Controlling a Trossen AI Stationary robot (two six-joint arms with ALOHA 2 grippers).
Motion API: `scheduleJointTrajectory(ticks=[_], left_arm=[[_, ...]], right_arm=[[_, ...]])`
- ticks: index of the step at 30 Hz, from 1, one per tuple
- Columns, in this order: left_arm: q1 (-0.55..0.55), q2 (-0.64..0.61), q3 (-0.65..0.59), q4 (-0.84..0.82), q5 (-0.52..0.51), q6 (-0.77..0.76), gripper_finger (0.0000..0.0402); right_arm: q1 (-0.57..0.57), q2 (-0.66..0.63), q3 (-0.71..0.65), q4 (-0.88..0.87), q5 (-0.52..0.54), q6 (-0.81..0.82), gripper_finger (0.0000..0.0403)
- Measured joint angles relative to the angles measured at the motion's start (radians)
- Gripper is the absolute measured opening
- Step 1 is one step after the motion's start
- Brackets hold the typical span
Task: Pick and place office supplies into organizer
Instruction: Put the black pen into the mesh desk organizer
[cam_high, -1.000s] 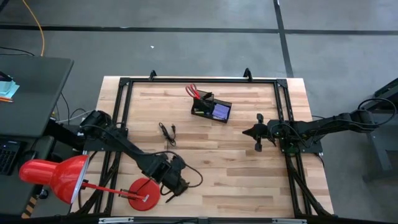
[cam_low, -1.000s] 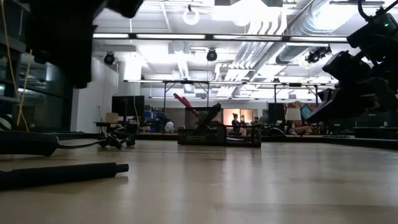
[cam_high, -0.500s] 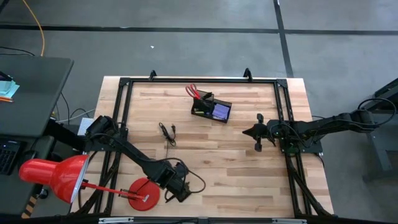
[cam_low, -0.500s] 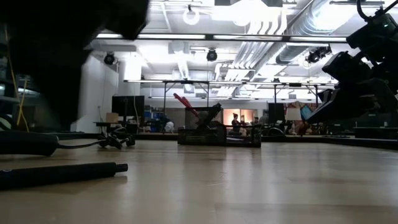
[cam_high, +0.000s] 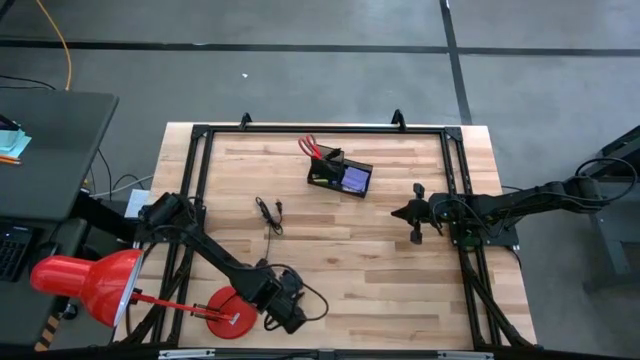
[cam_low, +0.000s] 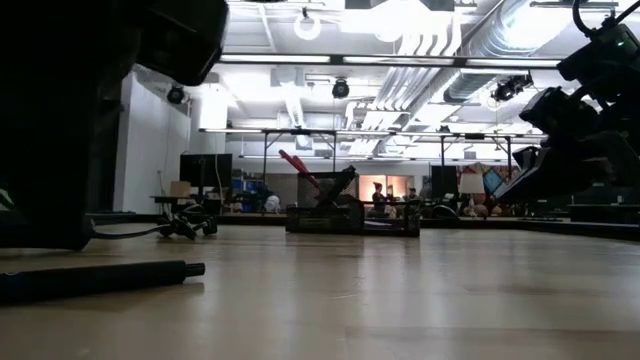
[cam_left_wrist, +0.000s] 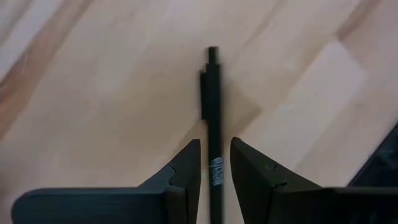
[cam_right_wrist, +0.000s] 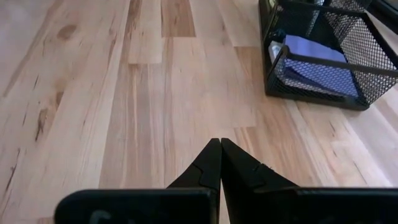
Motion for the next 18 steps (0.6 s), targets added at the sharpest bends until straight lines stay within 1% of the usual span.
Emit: scheduleJointTrajectory(ticks=[5, 10, 15, 18], left_arm=[[0.0, 0.029, 0.0, 0.015, 0.006, -0.023, 0.0072], [0.0, 0.061, 0.005, 0.029, 0.044, 0.0, 0.0071], [0.0, 0.061, 0.005, 0.022, 0.043, 0.005, 0.0071], [0.001, 0.062, 0.004, 0.021, 0.026, 0.008, 0.0071]], right_arm=[[0.0, -0.001, 0.0, -0.002, 0.0, 0.0, 0.0], [0.0, -0.002, 0.0, -0.008, 0.0, 0.0, 0.0], [0.0, 0.002, 0.0, -0.008, 0.0, 0.0, 0.0], [0.0, -0.001, 0.0, -0.017, 0.0, 0.0, 0.0]])
